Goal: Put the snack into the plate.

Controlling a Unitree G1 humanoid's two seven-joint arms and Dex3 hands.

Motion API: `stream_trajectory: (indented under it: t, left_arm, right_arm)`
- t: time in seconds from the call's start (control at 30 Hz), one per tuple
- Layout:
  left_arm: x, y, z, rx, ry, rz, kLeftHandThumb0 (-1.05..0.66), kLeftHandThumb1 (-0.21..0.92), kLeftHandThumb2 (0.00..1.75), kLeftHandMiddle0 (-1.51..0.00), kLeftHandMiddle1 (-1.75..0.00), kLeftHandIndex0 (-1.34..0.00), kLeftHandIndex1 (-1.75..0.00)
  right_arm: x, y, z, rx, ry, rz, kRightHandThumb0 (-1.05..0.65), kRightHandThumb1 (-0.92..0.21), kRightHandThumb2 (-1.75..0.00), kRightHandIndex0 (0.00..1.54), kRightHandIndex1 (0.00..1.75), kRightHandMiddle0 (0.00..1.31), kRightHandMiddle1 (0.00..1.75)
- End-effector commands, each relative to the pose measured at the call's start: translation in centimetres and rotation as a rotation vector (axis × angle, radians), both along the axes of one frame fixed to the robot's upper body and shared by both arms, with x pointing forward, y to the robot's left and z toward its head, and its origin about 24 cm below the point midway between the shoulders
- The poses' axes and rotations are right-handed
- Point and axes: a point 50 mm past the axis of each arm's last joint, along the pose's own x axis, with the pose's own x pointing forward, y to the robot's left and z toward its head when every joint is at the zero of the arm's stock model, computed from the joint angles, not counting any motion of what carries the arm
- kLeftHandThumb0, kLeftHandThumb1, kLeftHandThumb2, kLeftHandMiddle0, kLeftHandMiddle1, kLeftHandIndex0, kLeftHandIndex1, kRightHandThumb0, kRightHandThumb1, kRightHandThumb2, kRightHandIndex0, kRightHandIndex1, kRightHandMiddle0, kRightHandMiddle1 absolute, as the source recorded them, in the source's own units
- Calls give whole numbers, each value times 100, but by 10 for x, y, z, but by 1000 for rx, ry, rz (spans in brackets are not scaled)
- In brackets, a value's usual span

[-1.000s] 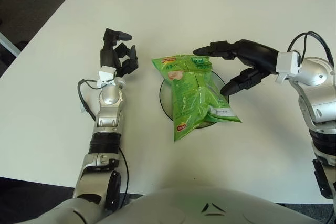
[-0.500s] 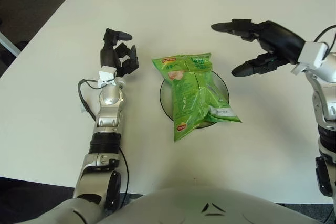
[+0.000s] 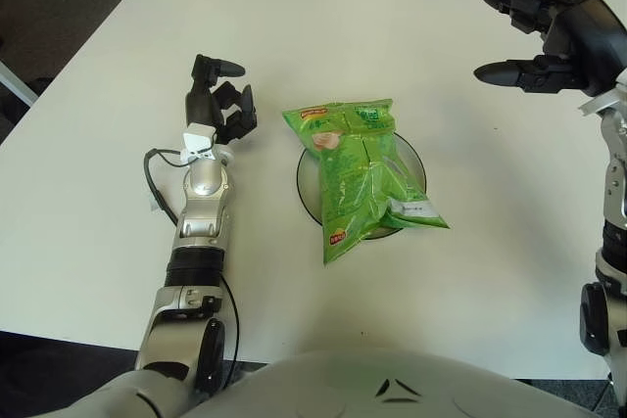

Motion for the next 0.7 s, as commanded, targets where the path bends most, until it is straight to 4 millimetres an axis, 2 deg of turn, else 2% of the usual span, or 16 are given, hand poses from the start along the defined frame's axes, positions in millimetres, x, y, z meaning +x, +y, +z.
stream_trajectory:
  t: [0.0,0.27,0.5,0.67]
  left_arm:
    - [-19,3,-55,-45,209,27,-38,71,80,-84,-175,-33,-175]
    - [-19,3,-55,-45,211,25,-38,71,80,-84,-175,-33,-175]
    - [-18,2,-56,-46,215,23,-38,70,81,-84,-175,-33,-175]
    - [-17,2,-56,-45,216,21,-38,70,81,-85,-175,-34,-175]
  right_arm:
    - [3,-6,-7,116,2,-1,-58,-92,-1,32,2,41,3]
    - [-2,-21,-25,283,-46,-101,-48,-92,-14,43,4,44,3]
    - [-7,-46,-55,373,-72,-231,-46,-92,-27,57,4,46,3]
    - [-7,-64,-74,436,-50,-317,-42,-92,-29,69,7,56,8]
